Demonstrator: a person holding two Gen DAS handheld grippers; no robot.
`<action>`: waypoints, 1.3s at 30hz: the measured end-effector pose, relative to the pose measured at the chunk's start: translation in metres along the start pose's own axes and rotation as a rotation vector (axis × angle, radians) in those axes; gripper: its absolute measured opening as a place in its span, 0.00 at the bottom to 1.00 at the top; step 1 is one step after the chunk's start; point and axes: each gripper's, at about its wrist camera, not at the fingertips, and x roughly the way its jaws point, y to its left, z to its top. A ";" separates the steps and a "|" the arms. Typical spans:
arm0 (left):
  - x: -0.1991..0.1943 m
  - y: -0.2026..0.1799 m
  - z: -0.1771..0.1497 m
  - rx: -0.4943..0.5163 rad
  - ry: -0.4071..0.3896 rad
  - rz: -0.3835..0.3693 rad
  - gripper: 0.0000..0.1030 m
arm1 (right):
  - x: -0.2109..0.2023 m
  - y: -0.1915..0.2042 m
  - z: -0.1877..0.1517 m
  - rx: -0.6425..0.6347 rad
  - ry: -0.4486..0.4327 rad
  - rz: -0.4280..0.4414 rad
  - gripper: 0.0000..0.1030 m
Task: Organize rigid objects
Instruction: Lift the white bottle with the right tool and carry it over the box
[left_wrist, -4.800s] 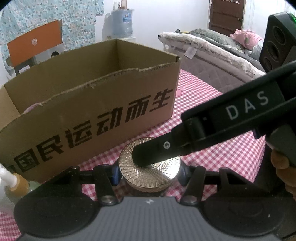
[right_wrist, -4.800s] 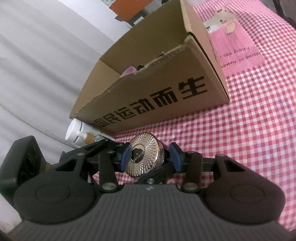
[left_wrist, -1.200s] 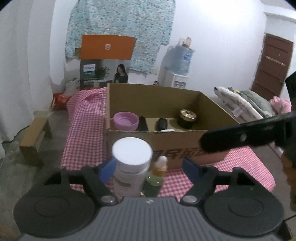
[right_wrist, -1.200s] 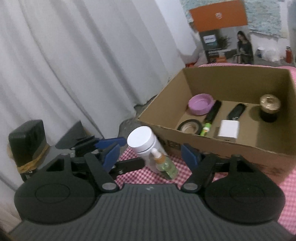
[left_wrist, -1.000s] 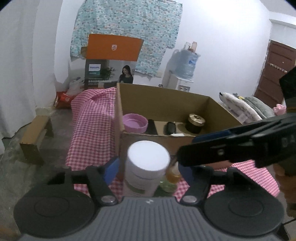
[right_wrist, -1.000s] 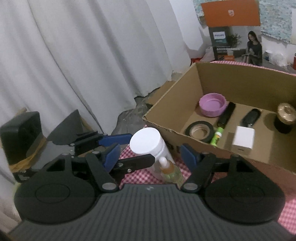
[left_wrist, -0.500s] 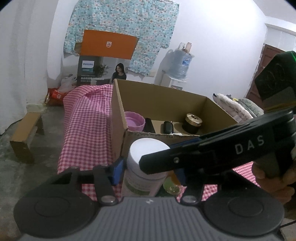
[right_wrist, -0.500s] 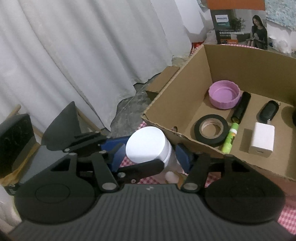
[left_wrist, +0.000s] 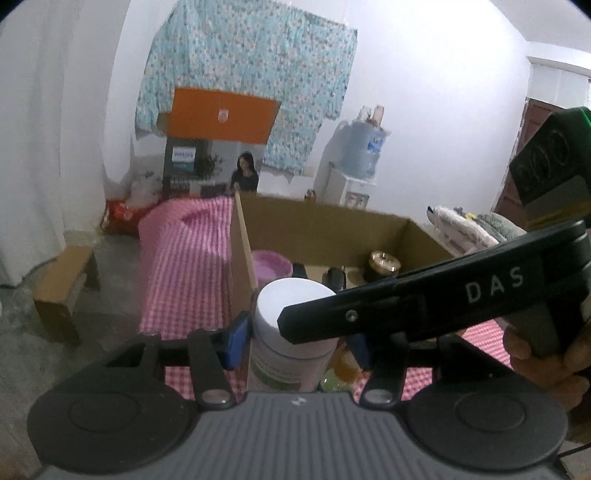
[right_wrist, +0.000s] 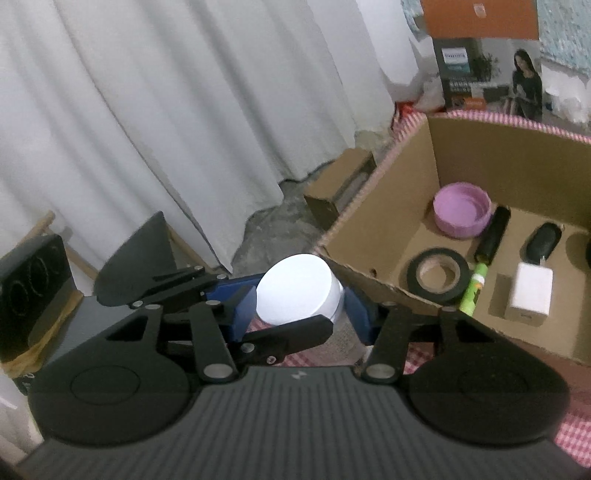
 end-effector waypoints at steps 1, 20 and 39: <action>-0.006 -0.003 0.003 0.007 -0.014 0.003 0.54 | -0.006 0.003 0.002 -0.006 -0.014 0.007 0.51; 0.014 -0.111 0.101 0.081 -0.156 -0.164 0.54 | -0.165 -0.027 0.049 0.016 -0.299 -0.102 0.52; 0.201 -0.129 0.092 -0.001 0.092 -0.112 0.53 | -0.111 -0.218 0.049 0.234 -0.143 -0.172 0.52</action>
